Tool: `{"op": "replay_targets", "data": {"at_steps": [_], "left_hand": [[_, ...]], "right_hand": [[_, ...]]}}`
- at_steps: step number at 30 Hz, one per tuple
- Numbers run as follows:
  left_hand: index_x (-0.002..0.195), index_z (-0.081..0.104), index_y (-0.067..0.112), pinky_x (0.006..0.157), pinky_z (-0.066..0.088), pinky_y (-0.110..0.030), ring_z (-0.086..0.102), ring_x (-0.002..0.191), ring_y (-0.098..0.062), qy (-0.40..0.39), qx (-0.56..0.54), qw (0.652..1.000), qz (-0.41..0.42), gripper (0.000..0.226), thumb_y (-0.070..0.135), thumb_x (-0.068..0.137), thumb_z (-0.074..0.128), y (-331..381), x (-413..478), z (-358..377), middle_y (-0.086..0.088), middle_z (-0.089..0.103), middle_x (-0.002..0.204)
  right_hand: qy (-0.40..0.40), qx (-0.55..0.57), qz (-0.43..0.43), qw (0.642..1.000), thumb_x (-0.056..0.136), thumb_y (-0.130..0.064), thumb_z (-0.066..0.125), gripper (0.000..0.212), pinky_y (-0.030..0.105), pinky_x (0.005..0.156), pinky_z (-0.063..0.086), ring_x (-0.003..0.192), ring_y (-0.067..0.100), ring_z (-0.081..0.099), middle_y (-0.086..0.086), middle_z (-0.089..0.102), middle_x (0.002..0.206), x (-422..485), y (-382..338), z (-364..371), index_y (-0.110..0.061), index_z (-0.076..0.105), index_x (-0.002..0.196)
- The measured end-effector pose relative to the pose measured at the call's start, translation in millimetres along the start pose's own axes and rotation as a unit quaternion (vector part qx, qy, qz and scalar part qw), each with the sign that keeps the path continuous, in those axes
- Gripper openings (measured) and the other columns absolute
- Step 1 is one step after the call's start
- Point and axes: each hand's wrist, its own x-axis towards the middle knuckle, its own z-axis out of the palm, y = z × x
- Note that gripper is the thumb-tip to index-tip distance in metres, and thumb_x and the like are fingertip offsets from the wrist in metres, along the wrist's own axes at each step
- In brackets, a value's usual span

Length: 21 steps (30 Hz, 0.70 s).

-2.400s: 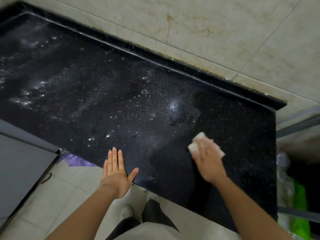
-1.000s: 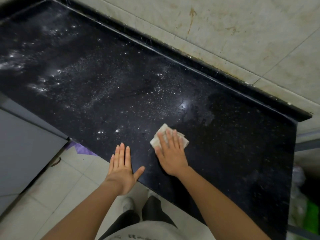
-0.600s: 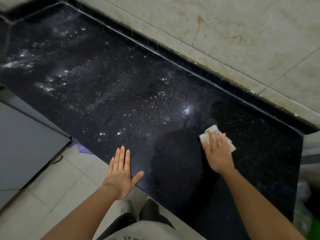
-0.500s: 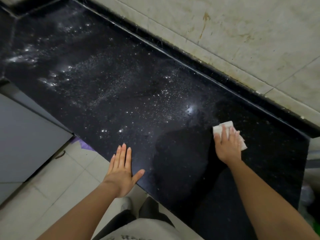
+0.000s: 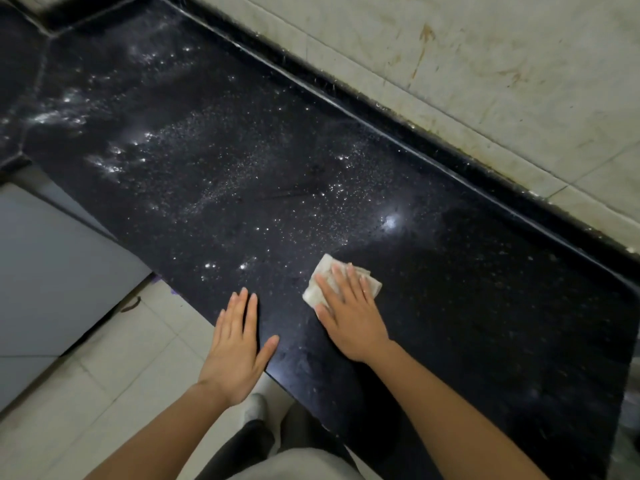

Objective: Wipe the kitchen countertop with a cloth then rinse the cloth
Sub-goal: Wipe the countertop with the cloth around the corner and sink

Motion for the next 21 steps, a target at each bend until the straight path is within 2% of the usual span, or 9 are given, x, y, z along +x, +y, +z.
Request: {"op": "replay_targets", "data": {"at_steps": [3,4,6,8,10,15,17,19,21], "left_hand": [[0.146,-0.016,0.015,0.115,-0.013,-0.031,-0.023,0.142,-0.012,0.068,-0.006,0.997,-0.037,0.078,0.063,0.089,0.008,-4,13,-10,0.003,-0.02,0.154],[0.148,-0.014,0.012,0.115,-0.012,-0.032,-0.022,0.143,-0.015,0.085,-0.011,0.995,-0.06,0.078,0.062,0.093,0.012,-4,19,-14,-0.001,-0.019,0.155],[0.149,-0.009,0.005,0.117,-0.01,-0.035,-0.019,0.144,-0.022,0.1,-0.036,0.986,-0.13,0.082,0.058,0.092,0.018,-6,29,-19,-0.011,-0.019,0.157],[0.149,-0.01,0.002,0.117,-0.011,-0.036,-0.022,0.143,-0.024,0.083,-0.059,0.976,-0.192,0.088,0.059,0.088,0.017,-8,35,-21,-0.014,-0.023,0.155],[0.148,-0.013,0.002,0.116,-0.013,-0.036,-0.024,0.143,-0.024,0.063,-0.062,0.973,-0.215,0.089,0.061,0.087,0.014,-9,37,-19,-0.014,-0.026,0.154],[0.147,-0.015,0.001,0.115,-0.013,-0.036,-0.025,0.142,-0.025,0.057,-0.06,0.973,-0.216,0.086,0.057,0.091,0.018,-10,41,-17,-0.016,-0.025,0.154],[0.147,-0.015,0.001,0.115,-0.013,-0.036,-0.025,0.142,-0.025,0.054,-0.059,0.973,-0.218,0.085,0.057,0.092,0.019,-11,42,-18,-0.016,-0.025,0.154],[0.147,-0.014,0.001,0.115,-0.013,-0.036,-0.025,0.142,-0.025,0.053,-0.062,0.972,-0.218,0.086,0.057,0.091,0.02,-11,43,-18,-0.016,-0.024,0.154],[0.147,-0.013,0.001,0.115,-0.013,-0.036,-0.025,0.142,-0.025,0.051,-0.062,0.972,-0.219,0.086,0.057,0.091,0.02,-11,43,-18,-0.016,-0.024,0.154]], "right_hand": [[0.005,-0.026,-0.072,0.997,0.095,-0.057,0.0,0.061,0.038,0.116,-0.002,0.147,0.021,-0.006,-0.003,0.002,0.159,-15,36,-1,-0.033,0.005,0.151],[0.004,-0.028,-0.049,0.998,0.096,-0.057,0.002,0.062,0.04,0.116,0.003,0.147,0.024,0.005,-0.001,0.012,0.159,-16,54,-4,-0.031,0.013,0.151],[0.035,-0.02,0.059,0.997,0.097,-0.055,0.003,0.066,0.041,0.117,0.008,0.145,0.028,0.019,0.008,0.024,0.156,-12,93,-14,-0.023,0.025,0.15],[0.075,0.001,0.185,0.98,0.097,-0.052,0.007,0.064,0.041,0.119,0.002,0.147,0.028,0.007,0.011,0.015,0.159,-5,129,-30,-0.02,0.018,0.152],[0.066,0.031,0.269,0.96,0.099,-0.048,0.011,0.06,0.04,0.118,-0.006,0.147,0.027,-0.009,0.009,-0.001,0.16,4,153,-44,-0.023,0.005,0.153],[0.08,0.139,0.393,0.905,0.101,-0.044,0.017,0.057,0.046,0.114,-0.013,0.144,0.03,-0.021,0.008,-0.012,0.16,58,146,-64,-0.026,-0.002,0.152],[0.07,0.124,0.366,0.92,0.101,-0.045,0.016,0.058,0.047,0.115,-0.013,0.143,0.031,-0.021,0.01,-0.013,0.159,73,126,-60,-0.025,-0.005,0.152],[0.063,0.078,0.275,0.956,0.1,-0.046,0.015,0.059,0.048,0.116,-0.01,0.144,0.033,-0.018,0.012,-0.01,0.159,76,96,-48,-0.023,-0.003,0.152],[0.052,0.035,0.169,0.984,0.095,-0.052,0.004,0.065,0.046,0.116,-0.011,0.145,0.033,-0.016,0.012,-0.007,0.159,73,58,-34,-0.023,-0.002,0.152]]}}
